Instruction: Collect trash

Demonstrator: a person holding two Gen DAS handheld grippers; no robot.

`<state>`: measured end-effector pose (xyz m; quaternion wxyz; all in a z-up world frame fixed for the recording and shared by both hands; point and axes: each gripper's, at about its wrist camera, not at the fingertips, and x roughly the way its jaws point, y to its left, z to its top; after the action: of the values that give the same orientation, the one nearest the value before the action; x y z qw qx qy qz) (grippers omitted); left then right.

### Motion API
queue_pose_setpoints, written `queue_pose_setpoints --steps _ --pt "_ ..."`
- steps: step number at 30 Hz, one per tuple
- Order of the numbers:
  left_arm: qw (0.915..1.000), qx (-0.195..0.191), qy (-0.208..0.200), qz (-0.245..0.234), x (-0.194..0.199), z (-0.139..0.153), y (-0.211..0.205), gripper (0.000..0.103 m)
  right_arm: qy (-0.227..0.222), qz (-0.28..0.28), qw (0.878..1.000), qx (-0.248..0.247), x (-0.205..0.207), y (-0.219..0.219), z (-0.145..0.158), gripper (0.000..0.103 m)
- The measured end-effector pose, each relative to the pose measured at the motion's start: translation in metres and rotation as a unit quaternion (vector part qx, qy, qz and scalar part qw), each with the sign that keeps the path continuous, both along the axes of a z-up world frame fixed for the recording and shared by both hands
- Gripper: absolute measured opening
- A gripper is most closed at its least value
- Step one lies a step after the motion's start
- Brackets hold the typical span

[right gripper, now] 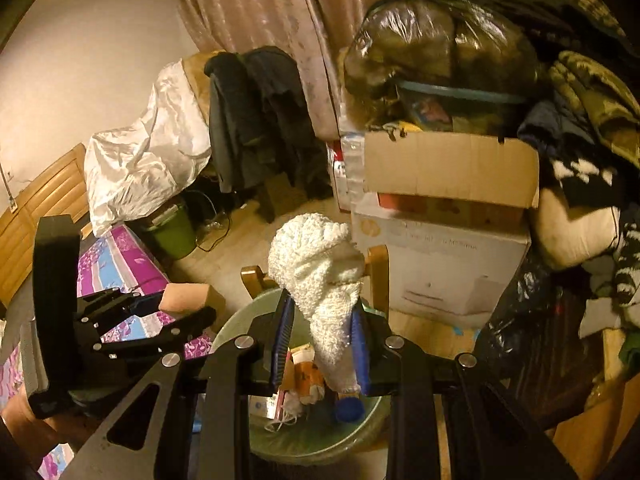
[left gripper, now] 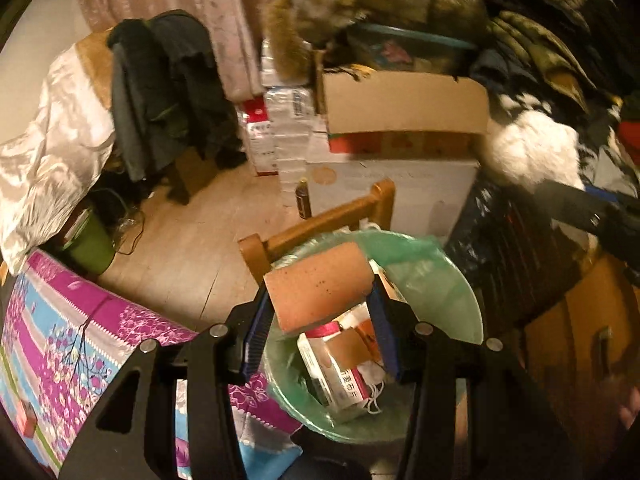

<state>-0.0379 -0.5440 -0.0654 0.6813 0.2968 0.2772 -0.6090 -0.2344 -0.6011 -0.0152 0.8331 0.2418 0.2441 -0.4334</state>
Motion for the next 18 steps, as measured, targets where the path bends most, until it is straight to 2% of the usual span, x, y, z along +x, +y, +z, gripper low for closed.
queue_pose_setpoints --steps 5,7,8,9,14,15,16,18 --pt "0.9998 0.007 0.005 -0.018 -0.001 -0.005 -0.006 0.047 0.005 0.007 1.000 0.018 0.005 -0.003 -0.014 0.029" --pt "0.9995 0.014 0.015 -0.024 0.003 -0.009 -0.008 0.053 0.010 0.012 0.999 0.029 0.010 -0.004 -0.020 0.041" --pt "0.9996 0.015 0.015 -0.021 0.005 -0.011 -0.008 0.062 0.012 0.009 0.999 0.034 0.012 -0.005 -0.024 0.043" --pt "0.9997 0.013 0.013 -0.017 0.008 -0.014 -0.007 0.064 0.012 0.009 0.999 0.036 0.012 -0.005 -0.026 0.043" --pt "0.9996 0.016 0.021 -0.010 0.013 -0.019 0.000 0.064 0.010 -0.002 0.999 0.034 0.012 -0.002 -0.033 0.045" --pt "0.9996 0.012 0.023 -0.011 0.013 -0.019 0.003 0.064 0.004 -0.009 1.000 0.028 0.010 0.001 -0.033 0.050" --pt "0.9996 0.008 0.024 -0.014 0.012 -0.018 0.006 0.065 -0.001 -0.015 1.000 0.021 0.008 0.004 -0.032 0.061" --pt "0.9995 0.000 0.022 -0.020 0.009 -0.015 0.014 0.074 -0.007 -0.036 0.999 -0.002 0.000 0.013 -0.027 0.070"
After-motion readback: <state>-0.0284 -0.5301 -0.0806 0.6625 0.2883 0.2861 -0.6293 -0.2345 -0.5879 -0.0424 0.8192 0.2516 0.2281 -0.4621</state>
